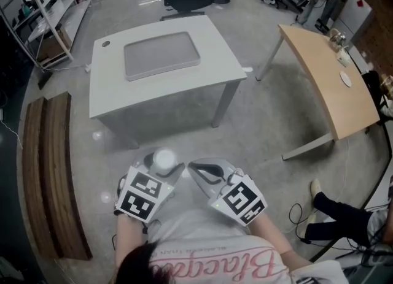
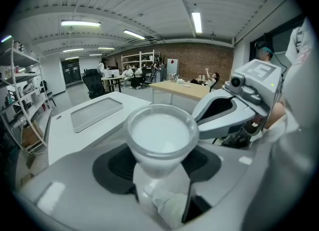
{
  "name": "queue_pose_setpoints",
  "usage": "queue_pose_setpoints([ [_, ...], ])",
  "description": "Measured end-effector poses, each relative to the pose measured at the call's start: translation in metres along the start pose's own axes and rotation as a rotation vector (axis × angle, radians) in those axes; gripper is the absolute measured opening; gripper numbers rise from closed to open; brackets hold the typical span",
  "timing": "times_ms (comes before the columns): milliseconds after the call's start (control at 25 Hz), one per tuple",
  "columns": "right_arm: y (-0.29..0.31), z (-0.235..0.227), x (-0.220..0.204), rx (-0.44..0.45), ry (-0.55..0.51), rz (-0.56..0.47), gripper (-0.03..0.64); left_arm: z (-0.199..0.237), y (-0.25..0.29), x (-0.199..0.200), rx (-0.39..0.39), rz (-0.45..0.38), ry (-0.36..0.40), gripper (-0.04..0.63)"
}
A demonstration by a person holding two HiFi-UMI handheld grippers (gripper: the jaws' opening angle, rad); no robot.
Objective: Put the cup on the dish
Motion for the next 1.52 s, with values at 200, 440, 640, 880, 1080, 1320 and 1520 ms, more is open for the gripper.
queue_pose_setpoints([
  [200, 0.024, -0.028, 0.006, 0.025, -0.009, 0.002, 0.002, 0.029, 0.017, 0.021, 0.027, 0.011, 0.002, 0.255],
  [440, 0.055, -0.066, 0.016, 0.028, -0.013, 0.012, 0.002, 0.063, 0.034, 0.046, 0.023, 0.012, -0.004, 0.255],
  [640, 0.085, -0.096, 0.024, 0.013, 0.002, 0.025, 0.002, 0.094, 0.044, 0.070, 0.013, 0.009, 0.008, 0.255],
  [880, 0.112, -0.125, 0.030, -0.006, 0.006, 0.026, 0.002, 0.124, 0.061, 0.094, 0.011, 0.000, 0.036, 0.255],
  [1080, 0.120, -0.134, 0.030, -0.011, 0.028, 0.040, 0.002, 0.132, 0.070, 0.103, -0.010, 0.005, 0.050, 0.255],
  [1320, 0.131, -0.155, 0.026, -0.028, 0.037, 0.057, 0.002, 0.146, 0.087, 0.115, -0.022, 0.001, 0.056, 0.255],
  [1520, 0.147, -0.178, 0.023, -0.029, 0.050, 0.067, 0.002, 0.166, 0.107, 0.129, -0.035, -0.004, 0.037, 0.255],
])
Point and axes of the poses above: the fingertips, and each gripper's own axes: y forward along the fingers, z to its left, x out of its top, the point moved 2 cm from there along -y, backward along the fingers, and after that the axes turned 15 degrees about -y, right-handed, at the moved point
